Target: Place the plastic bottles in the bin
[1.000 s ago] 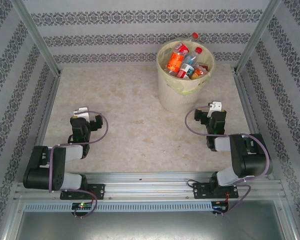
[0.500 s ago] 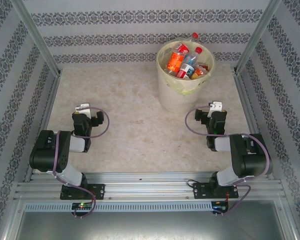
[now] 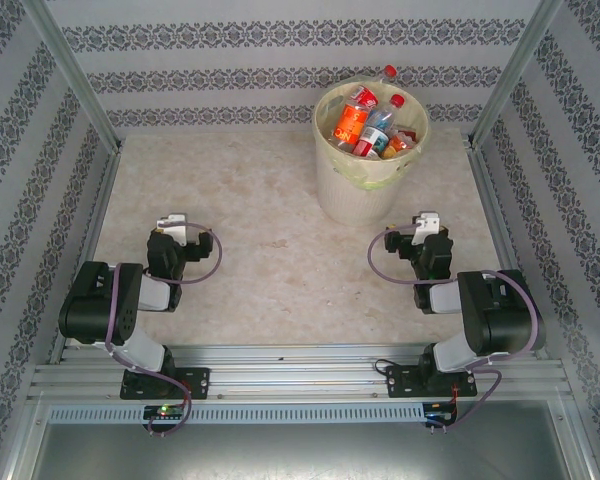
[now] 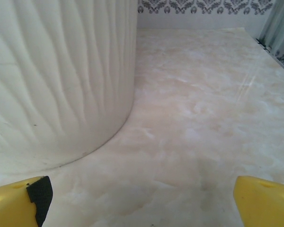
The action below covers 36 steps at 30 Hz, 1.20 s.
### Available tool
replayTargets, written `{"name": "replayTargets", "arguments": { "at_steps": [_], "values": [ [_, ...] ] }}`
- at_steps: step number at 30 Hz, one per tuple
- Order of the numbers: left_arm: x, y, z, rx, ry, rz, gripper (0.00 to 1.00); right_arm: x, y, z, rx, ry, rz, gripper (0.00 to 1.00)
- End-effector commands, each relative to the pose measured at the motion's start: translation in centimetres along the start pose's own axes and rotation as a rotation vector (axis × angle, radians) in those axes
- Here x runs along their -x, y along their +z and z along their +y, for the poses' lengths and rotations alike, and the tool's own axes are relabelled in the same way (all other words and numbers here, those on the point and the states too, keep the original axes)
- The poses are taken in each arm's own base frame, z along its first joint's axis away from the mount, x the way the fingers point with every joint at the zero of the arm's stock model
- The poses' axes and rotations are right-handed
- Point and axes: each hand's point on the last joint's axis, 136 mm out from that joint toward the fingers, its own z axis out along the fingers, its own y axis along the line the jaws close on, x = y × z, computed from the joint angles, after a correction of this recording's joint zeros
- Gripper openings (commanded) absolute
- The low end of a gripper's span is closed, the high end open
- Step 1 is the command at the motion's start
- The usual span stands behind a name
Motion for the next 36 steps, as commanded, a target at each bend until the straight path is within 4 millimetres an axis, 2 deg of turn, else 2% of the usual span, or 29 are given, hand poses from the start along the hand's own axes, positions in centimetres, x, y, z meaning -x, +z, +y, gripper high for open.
{"name": "replayTargets", "arguments": {
  "at_steps": [1,3,6,36],
  "values": [
    [1.4,1.0,1.2,0.08,-0.025,0.001,1.0,1.9,0.7,-0.2,-0.008,0.005,-0.043,0.98],
    [1.5,1.0,1.1,0.073,-0.021,-0.007,1.0,1.9,0.8,-1.4,-0.07,0.035,-0.035,0.98],
    [1.4,1.0,0.9,0.061,-0.018,-0.004,1.0,2.3,2.0,-0.6,-0.031,0.014,0.007,0.98],
    [1.4,1.1,0.5,0.039,-0.009,0.006,1.0,2.3,2.0,-0.4,-0.015,0.01,0.009,0.98]
  ]
}}
